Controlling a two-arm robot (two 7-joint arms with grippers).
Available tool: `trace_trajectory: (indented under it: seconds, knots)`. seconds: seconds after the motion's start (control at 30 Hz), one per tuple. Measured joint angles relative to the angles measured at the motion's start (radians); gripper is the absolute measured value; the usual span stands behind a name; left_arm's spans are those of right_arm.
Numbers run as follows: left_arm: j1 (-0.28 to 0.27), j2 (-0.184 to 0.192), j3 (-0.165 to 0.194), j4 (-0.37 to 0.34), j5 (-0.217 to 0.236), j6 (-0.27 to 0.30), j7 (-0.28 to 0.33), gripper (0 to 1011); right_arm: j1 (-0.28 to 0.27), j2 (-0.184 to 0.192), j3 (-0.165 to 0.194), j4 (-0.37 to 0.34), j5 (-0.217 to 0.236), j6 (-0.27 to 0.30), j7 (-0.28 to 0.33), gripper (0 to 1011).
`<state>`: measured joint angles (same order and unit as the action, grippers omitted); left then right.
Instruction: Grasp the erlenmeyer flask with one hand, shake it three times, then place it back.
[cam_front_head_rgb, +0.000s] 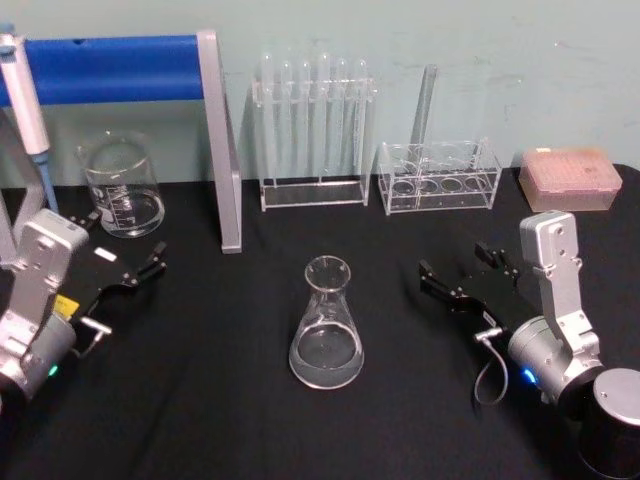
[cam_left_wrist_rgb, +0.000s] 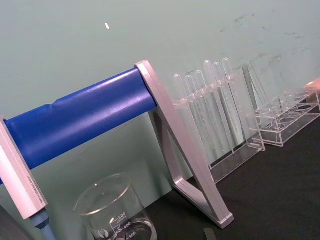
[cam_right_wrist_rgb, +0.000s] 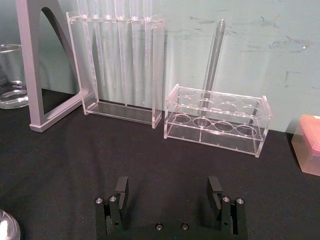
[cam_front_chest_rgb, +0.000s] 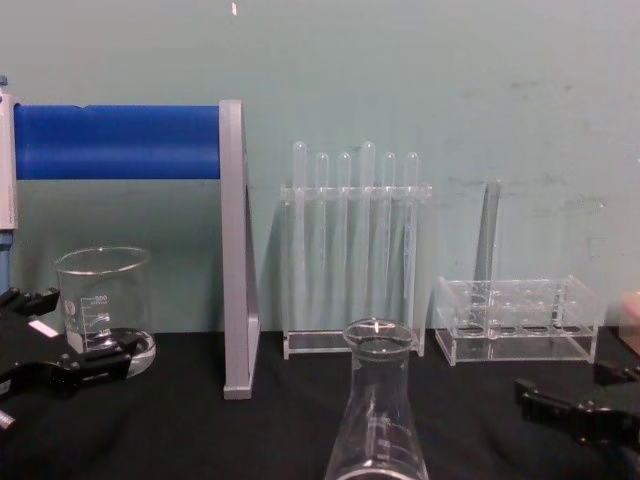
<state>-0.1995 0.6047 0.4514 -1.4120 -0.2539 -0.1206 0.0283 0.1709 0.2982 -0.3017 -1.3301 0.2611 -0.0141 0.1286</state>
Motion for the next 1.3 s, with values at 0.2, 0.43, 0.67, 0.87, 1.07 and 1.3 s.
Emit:
trace_trajectory:
  seconds: [0.2, 0.43, 0.67, 0.87, 1.07, 1.3]
  knots:
    - [0.000, 0.000, 0.000, 0.000, 0.000, 0.000, 0.000, 1001, 0.000, 0.000, 0.000, 0.000, 0.000, 0.000, 0.000, 1000]
    - [0.000, 0.000, 0.000, 0.000, 0.000, 0.000, 0.000, 1001, 0.000, 0.000, 0.000, 0.000, 0.000, 0.000, 0.000, 1000]
    - [0.000, 0.000, 0.000, 0.000, 0.000, 0.000, 0.000, 1001, 0.000, 0.000, 0.000, 0.000, 0.000, 0.000, 0.000, 1000]
    - [0.000, 0.000, 0.000, 0.000, 0.000, 0.000, 0.000, 1001, 0.000, 0.000, 0.000, 0.000, 0.000, 0.000, 0.000, 1000]
    - [0.000, 0.000, 0.000, 0.000, 0.000, 0.000, 0.000, 1001, 0.000, 0.000, 0.000, 0.000, 0.000, 0.000, 0.000, 1000]
    - [0.000, 0.000, 0.000, 0.000, 0.000, 0.000, 0.000, 1001, 0.000, 0.000, 0.000, 0.000, 0.000, 0.000, 0.000, 1000]
